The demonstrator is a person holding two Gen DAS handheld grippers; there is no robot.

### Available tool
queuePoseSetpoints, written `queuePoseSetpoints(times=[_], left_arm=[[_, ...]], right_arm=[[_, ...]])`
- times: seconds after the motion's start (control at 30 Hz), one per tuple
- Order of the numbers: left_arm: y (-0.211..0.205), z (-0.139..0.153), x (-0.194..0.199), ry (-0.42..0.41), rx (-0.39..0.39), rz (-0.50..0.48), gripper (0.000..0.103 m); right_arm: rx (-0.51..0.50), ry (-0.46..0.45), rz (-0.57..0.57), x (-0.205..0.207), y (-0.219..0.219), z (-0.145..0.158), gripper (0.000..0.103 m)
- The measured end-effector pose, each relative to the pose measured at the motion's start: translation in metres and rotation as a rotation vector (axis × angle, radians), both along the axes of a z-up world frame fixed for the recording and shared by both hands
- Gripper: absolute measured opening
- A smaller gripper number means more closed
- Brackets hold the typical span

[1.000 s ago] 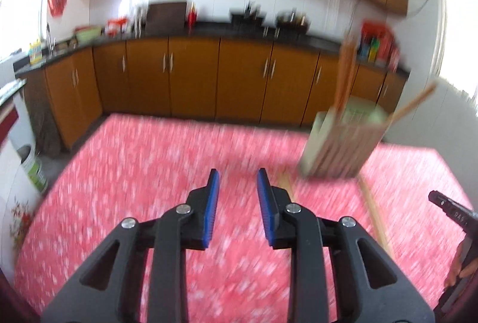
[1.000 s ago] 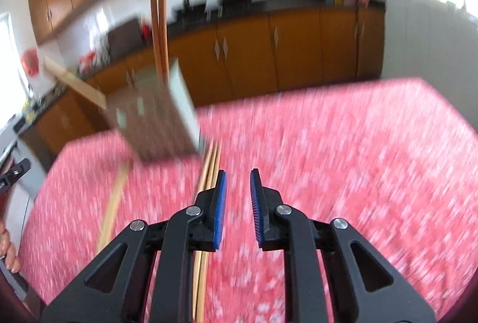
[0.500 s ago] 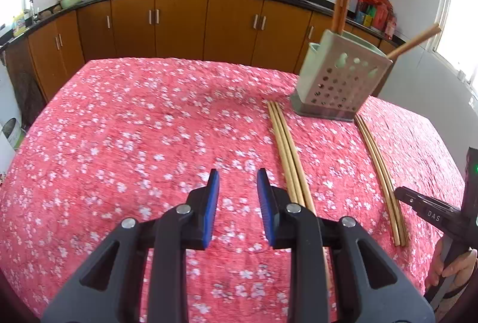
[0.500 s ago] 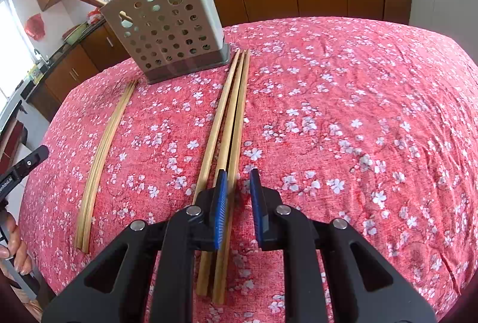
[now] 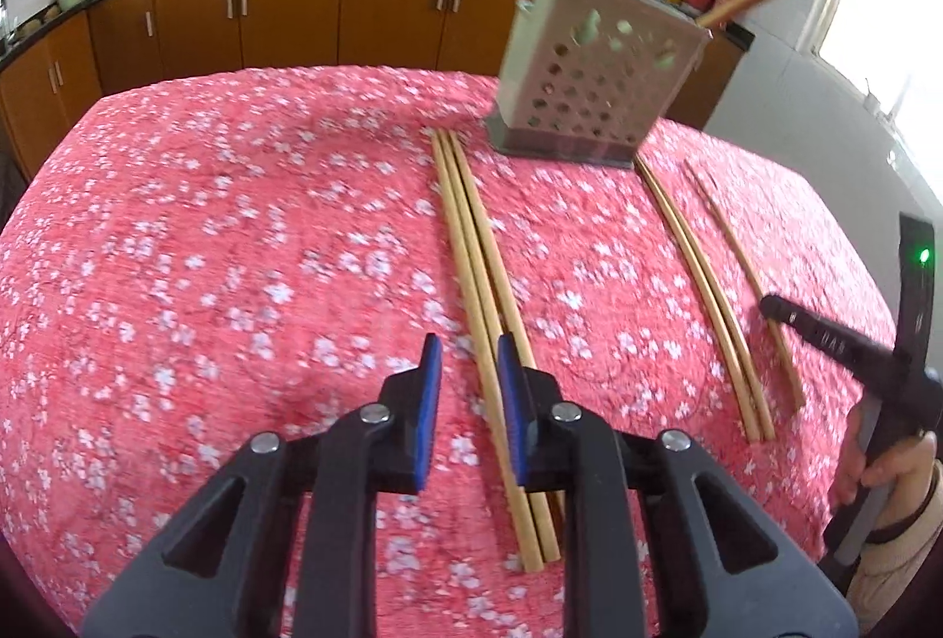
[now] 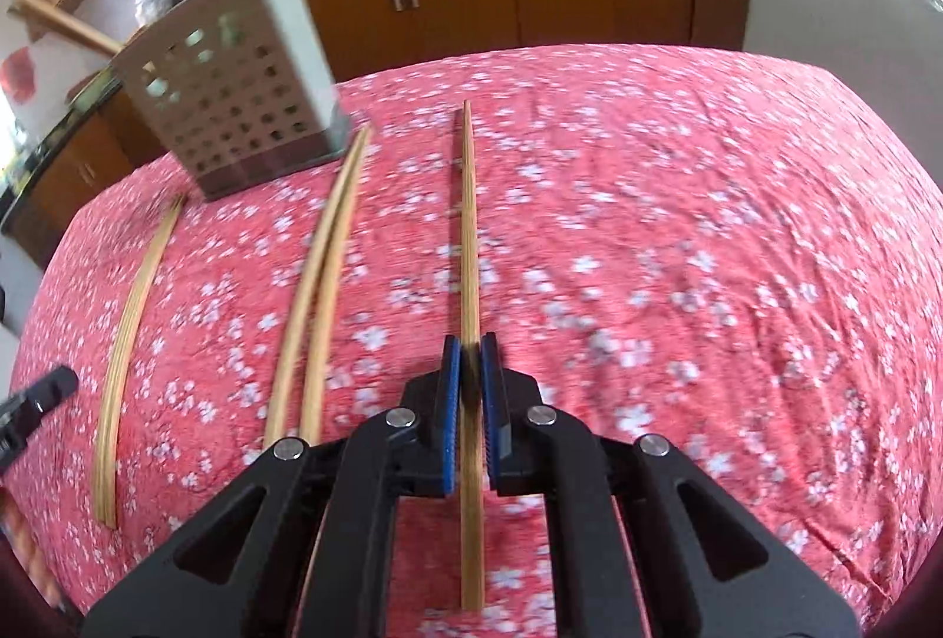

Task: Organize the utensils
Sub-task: 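Hold the grasped chopstick in the left gripper while the right gripper holds its chopstick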

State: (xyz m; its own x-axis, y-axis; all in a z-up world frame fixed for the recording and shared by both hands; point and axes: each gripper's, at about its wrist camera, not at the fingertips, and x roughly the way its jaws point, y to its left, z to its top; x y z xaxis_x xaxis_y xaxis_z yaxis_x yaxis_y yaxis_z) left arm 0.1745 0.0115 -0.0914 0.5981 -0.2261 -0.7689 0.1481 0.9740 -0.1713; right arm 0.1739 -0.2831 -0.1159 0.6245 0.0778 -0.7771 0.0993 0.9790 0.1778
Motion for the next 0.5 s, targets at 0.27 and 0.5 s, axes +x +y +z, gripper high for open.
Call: queuePoseSetpoints(times=[0.27, 0.5], left_arm=[[-0.012, -0.017, 0.002, 0.036, 0.062, -0.016, 0.014], [-0.013, -0.021, 0.003, 0.027, 0.100, 0.002, 0.010]], right_arm=[[-0.005, -0.004, -0.002, -0.001, -0.004, 0.000, 0.008], [-0.002, -0.004, 0.019, -0.006, 0.003, 0.001, 0.009]])
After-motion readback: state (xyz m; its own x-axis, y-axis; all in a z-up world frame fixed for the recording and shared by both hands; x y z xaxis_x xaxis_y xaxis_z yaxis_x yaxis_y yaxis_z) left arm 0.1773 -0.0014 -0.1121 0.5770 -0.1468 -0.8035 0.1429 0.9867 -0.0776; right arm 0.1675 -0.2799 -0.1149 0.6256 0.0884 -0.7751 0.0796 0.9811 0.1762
